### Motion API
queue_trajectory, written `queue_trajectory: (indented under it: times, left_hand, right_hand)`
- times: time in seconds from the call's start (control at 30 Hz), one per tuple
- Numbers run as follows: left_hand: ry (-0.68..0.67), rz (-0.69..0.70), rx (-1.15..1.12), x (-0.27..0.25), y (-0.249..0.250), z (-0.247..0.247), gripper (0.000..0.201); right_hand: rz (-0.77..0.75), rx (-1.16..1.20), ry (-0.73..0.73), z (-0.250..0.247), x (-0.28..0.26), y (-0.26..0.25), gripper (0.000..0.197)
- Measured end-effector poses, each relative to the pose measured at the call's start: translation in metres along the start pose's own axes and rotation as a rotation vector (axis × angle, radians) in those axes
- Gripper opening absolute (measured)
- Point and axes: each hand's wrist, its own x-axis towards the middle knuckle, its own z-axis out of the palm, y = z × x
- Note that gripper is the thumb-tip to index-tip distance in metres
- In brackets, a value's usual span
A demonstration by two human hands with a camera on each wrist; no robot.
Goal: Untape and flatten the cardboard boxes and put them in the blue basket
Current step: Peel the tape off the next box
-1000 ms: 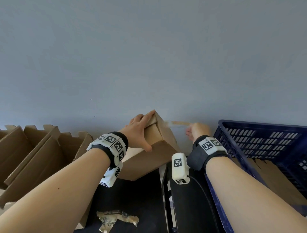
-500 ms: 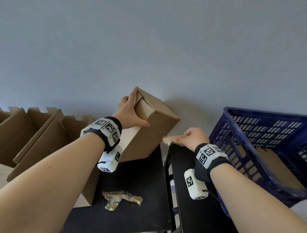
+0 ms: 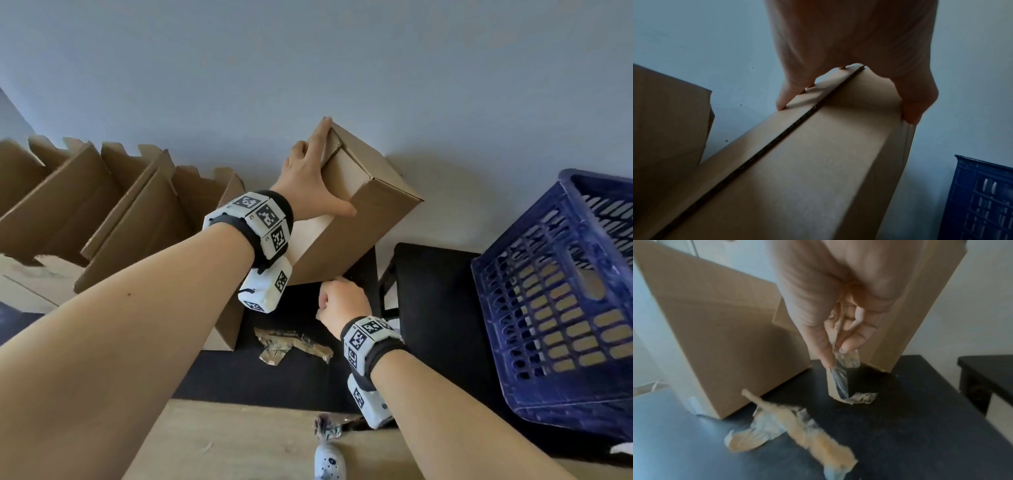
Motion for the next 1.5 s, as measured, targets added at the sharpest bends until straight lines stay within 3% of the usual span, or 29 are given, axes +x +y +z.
queue_trajectory:
  times: [0.17,0.3,0.37,0.5,0.6,0.63,0.73,0.8,0.97,1.33,1.5]
  left_hand:
    - [-0.003,-0.010,-0.016,0.001,-0.005,-0.002,0.129]
    - [-0.006,-0.014,-0.015,0.000,-0.006,-0.002,0.131]
    - [-0.008,-0.017,-0.012,-0.001,-0.007,-0.002,0.131]
    - [0.000,-0.020,-0.030,-0.002,-0.012,-0.003,0.129]
    - [0.013,-0.023,-0.051,-0.004,-0.015,-0.003,0.128]
    - [0.015,-0.023,-0.057,-0.004,-0.015,-0.003,0.129]
    - [0.013,-0.024,-0.054,-0.006,-0.015,-0.003,0.130]
    - [0.010,-0.031,-0.046,-0.006,-0.014,-0.003,0.130]
    - [0.013,-0.038,-0.048,-0.009,-0.016,-0.003,0.131]
    - [0.011,-0.041,-0.044,-0.013,-0.013,-0.003,0.131]
    - [0.013,-0.042,-0.040,-0.014,-0.012,-0.003,0.131]
  right_hand:
    - [-0.067,-0.030,-0.134,0.036,0.008,-0.015,0.009]
    - [-0.016,-0.023,-0.265,0.055,0.011,-0.021,0.015]
    - [0.013,-0.017,-0.323,0.063,0.012,-0.023,0.005]
    - [0.073,0.024,-0.390,0.067,0.014,-0.023,0.013]
    - [0.116,0.102,-0.429,0.067,0.016,-0.023,0.048]
    - [0.132,0.136,-0.438,0.066,0.016,-0.024,0.051]
    - [0.180,0.352,-0.427,0.056,0.014,-0.025,0.024]
    - [0.157,0.405,-0.444,0.052,0.014,-0.020,0.021]
    - [0.115,0.415,-0.222,0.041,0.012,-0.009,0.033]
    - [0.194,0.425,-0.105,0.030,0.006,0.003,0.018]
    - [0.283,0.570,-0.023,0.019,0.009,0.002,0.016]
